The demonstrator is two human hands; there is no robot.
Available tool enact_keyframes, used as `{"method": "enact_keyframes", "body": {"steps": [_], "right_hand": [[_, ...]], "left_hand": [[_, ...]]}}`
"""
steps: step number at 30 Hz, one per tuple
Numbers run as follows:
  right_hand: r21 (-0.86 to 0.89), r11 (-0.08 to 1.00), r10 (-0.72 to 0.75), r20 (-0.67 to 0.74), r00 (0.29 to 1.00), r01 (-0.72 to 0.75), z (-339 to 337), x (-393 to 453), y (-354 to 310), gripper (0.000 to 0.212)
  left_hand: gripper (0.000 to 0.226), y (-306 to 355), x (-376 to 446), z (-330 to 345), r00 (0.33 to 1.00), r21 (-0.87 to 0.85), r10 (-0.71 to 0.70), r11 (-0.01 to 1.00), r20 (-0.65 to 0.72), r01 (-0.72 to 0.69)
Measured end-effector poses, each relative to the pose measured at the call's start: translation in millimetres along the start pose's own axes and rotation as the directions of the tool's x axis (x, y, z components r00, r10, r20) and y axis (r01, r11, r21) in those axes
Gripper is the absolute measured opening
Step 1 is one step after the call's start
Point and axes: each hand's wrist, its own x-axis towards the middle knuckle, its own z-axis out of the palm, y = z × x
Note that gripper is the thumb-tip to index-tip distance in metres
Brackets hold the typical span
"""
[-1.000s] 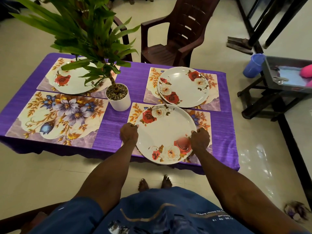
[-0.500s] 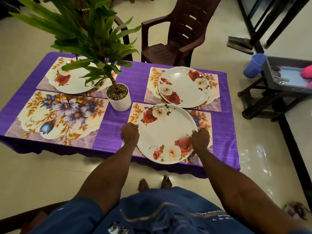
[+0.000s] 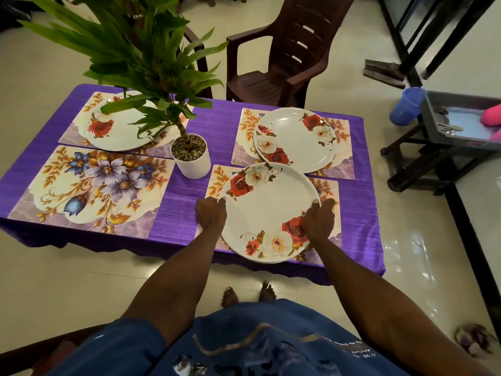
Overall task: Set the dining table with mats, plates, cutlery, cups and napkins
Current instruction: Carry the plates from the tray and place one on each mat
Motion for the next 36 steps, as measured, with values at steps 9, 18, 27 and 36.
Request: {"method": "enact_keyframes", "body": {"steps": [9, 18, 27, 36], "right_hand": [[0.195, 0.977, -0.097, 0.051, 0.994, 0.086, 2.3, -11.3, -24.5, 0.035], [0.137, 0.98, -0.173, 0.211, 0.962, 0.146, 49.2, -54.6, -55.0, 0.036], [0.1, 0.955, -0.295, 0.416, 0.86, 0.28, 129.4, -143.1, -87.1, 0.04], [0.121, 0.941, -0.329, 0.548, 0.769, 0.316, 227.9, -207.7, -154.8, 0.032]], "left_hand": [[0.035, 3.3, 5.7, -18.5, 0.993, -0.097, 0.015, 0.995, -0.113, -0.026], [0.03, -44.2, 19.6, -82.4, 0.955, -0.052, -0.026, 0.999, -0.294, 0.011], [0.026, -130.9, 33.0, -183.0, 0.835, -0.12, -0.222, 0.975, -0.503, 0.187], [0.022, -169.1, 133.3, -274.5, 0.84, -0.152, -0.18, 0.981, -0.513, 0.117]]}}
